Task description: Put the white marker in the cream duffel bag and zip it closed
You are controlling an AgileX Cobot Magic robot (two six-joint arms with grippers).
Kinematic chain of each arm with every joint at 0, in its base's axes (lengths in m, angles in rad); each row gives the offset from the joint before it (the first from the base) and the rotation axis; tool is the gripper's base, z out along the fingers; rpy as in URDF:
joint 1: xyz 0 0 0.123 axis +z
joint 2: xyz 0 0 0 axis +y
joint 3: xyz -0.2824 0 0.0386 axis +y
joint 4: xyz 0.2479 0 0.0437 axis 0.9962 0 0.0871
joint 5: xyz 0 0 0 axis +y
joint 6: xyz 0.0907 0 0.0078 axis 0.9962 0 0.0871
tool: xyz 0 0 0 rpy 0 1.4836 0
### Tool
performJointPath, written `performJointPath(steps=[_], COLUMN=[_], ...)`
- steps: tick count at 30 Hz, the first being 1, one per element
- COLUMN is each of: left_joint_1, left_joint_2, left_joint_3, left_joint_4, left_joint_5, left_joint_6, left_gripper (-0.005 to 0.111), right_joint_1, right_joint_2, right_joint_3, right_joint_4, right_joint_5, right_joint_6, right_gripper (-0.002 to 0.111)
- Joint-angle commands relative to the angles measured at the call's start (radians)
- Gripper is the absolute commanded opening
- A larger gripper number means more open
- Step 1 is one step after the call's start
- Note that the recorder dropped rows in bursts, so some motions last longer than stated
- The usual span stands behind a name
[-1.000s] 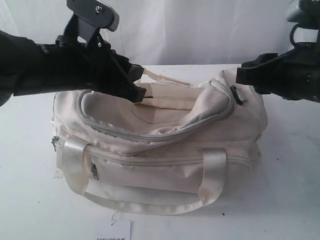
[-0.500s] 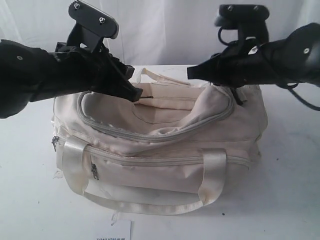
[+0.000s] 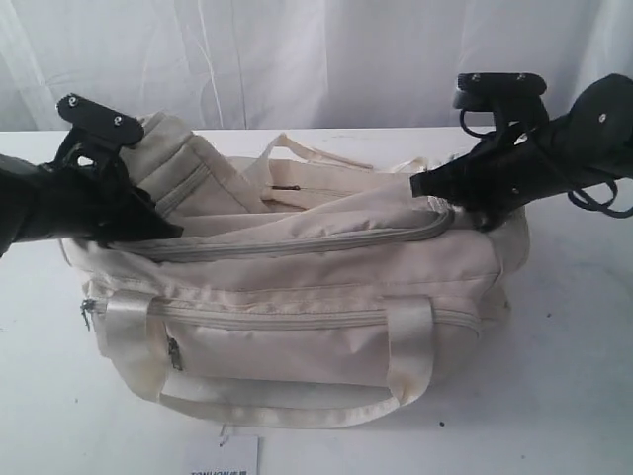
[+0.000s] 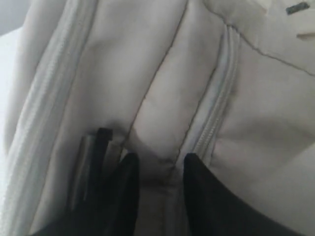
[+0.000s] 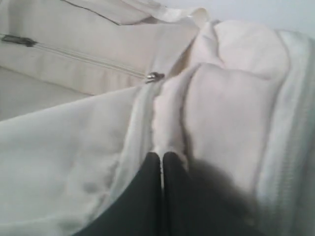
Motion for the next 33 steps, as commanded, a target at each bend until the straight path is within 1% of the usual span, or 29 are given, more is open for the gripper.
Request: performJointPath(steps=[1, 3, 5, 8, 11, 15, 17, 20, 25, 33], left_joint_1=[0.046, 0.044, 0.044, 0.044, 0.044, 0.044, 0.044, 0.044, 0.044, 0.044], left_joint_2=[0.002, -0.012, -0.053, -0.108, -0.166, -0.226, -0.229, -0.204, -0.091, 0.056], left_joint_3=[0.058, 0.058, 0.049, 0.019, -0.023, -0.095, -0.13, -0.18, -0.251, -0.283], left_joint_4=[-0.026, -0.026, -0.021, -0.021, -0.021, -0.02, -0.014, 0.015, 0.026, 0.054], left_joint_5=[-0.039, -0.039, -0.001, 0.04, 0.108, 0.235, 0.26, 0.263, 0.3, 0.264], left_joint_6=[-0.058, -0.079, -0.118, -0.118, -0.118, -0.118, -0.115, -0.115, -0.115, -0.084], left_gripper=[0.036, 0.036, 0.036, 0.036, 0.036, 0.036, 0.036, 0.036, 0.036, 0.036], right_joint_1=[-0.056, -0.055, -0.055, -0.055, -0.055, -0.041, -0.021, 0.01, 0.045, 0.048], right_joint_2=[0.003, 0.003, 0.0, -0.025, -0.075, -0.153, -0.176, -0.175, -0.116, 0.002], right_joint_3=[0.001, 0.001, 0.001, 0.001, -0.003, -0.003, -0.003, -0.003, -0.035, -0.136], right_joint_4=[-0.032, -0.034, -0.032, -0.032, -0.032, -0.032, -0.032, -0.032, -0.03, 0.021], right_joint_5=[0.044, 0.047, 0.04, 0.021, -0.003, -0.021, -0.02, -0.035, -0.052, -0.059], right_joint_6=[-0.008, -0.008, -0.008, -0.025, -0.03, -0.032, -0.047, -0.089, -0.089, -0.089], right_gripper=[0.003, 0.003, 0.003, 0.003, 0.003, 0.003, 0.003, 0.003, 0.003, 0.003])
